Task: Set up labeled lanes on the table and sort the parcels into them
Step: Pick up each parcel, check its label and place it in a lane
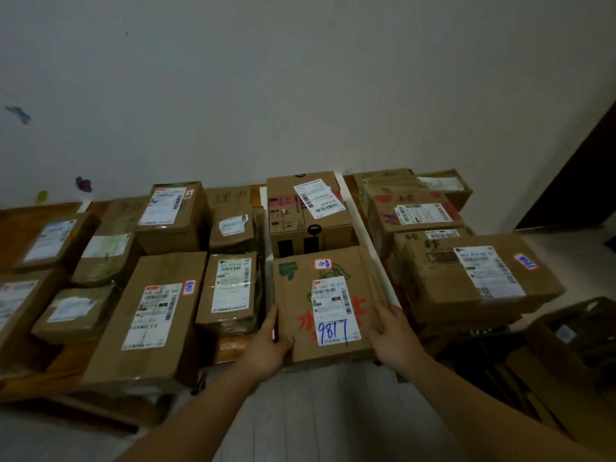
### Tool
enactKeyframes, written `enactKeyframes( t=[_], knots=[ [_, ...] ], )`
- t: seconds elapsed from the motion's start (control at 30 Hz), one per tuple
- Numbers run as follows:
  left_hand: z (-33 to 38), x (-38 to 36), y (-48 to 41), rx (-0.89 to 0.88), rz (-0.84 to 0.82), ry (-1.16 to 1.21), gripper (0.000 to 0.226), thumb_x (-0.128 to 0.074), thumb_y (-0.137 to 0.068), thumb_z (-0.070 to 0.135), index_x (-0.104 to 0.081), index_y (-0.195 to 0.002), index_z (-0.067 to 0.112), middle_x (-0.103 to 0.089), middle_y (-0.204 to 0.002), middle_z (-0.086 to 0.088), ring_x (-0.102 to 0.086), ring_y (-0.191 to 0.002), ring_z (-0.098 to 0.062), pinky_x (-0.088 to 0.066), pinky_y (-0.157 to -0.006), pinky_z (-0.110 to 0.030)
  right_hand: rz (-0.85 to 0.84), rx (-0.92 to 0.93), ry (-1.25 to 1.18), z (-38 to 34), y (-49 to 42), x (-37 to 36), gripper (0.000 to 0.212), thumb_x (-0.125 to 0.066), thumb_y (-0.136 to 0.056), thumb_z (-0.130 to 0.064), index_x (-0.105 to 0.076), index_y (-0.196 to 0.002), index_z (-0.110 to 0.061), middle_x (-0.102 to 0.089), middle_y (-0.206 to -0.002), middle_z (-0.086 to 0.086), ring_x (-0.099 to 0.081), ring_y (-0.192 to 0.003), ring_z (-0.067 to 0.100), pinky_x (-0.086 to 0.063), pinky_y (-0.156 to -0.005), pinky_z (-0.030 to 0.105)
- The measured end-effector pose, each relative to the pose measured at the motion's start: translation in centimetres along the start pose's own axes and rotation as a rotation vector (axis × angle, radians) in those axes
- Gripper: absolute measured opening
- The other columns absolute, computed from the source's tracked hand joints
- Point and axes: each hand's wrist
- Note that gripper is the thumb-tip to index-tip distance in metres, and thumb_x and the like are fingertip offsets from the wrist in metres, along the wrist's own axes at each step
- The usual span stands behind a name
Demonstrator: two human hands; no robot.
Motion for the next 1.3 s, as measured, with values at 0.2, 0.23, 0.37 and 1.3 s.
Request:
enactKeyframes(
  t=[0.2,0.23,0.37,1.3],
  knots=[
    [0.6,-0.5,-0.4,-0.013,0.037,0.022,0.070,-0.047,-0.097,0.009,-0.007,-0.151,0.028,-0.040,-0.142,0.000,-0.040,-0.131,-0.021,-0.036,-0.103,-0.031,-0.015,0.028,0.079,0.6,-1.0,0.0,0.060,-0.043,-0.098,-0.038,-0.019,-0.152,-0.027,-0.010,-0.159,0.002,-0.025,-0.142,0.027,-0.030,-0.114,0.042],
    [0.7,-0.5,-0.6,-0.006,0.037,0.022,0.069,-0.047,-0.096,0.008,-0.009,-0.151,0.027,-0.040,-0.143,-0.001,-0.041,-0.129,-0.021,-0.036,-0.105,-0.033,-0.022,0.027,0.080,0.6,-1.1,0.0,0.060,-0.043,-0.098,-0.039,-0.018,-0.152,-0.028,-0.009,-0.159,0.001,-0.025,-0.142,0.027,-0.030,-0.114,0.044],
    [1.0,-0.5,-0.8,-0.011,0.030,-0.002,0.065,-0.048,-0.096,0.007,-0.016,-0.150,0.025,-0.042,-0.143,-0.006,-0.046,-0.123,-0.021,-0.041,-0.103,-0.033,-0.009,0.019,0.083,0.7,-1.6,0.2,0.060,-0.043,-0.098,-0.039,-0.019,-0.152,-0.027,-0.010,-0.158,0.002,-0.026,-0.141,0.028,-0.030,-0.114,0.043],
    [2.7,10.3,3.2,-0.210,0.185,-0.337,0.073,-0.061,-0.089,0.031,-0.017,-0.148,0.037,-0.020,-0.156,0.003,-0.026,-0.141,-0.022,-0.030,-0.110,-0.037,0.041,0.291,0.349,-9.0,0.5,-0.8,0.061,-0.048,-0.095,-0.043,-0.026,-0.150,-0.025,-0.022,-0.157,0.003,-0.020,-0.143,0.025,-0.021,-0.117,0.039]
  ],
)
Point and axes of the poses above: each hand's wrist, its own y-axis away from the middle knuckle, its own x-axis out of the back of the hand, z = x × y
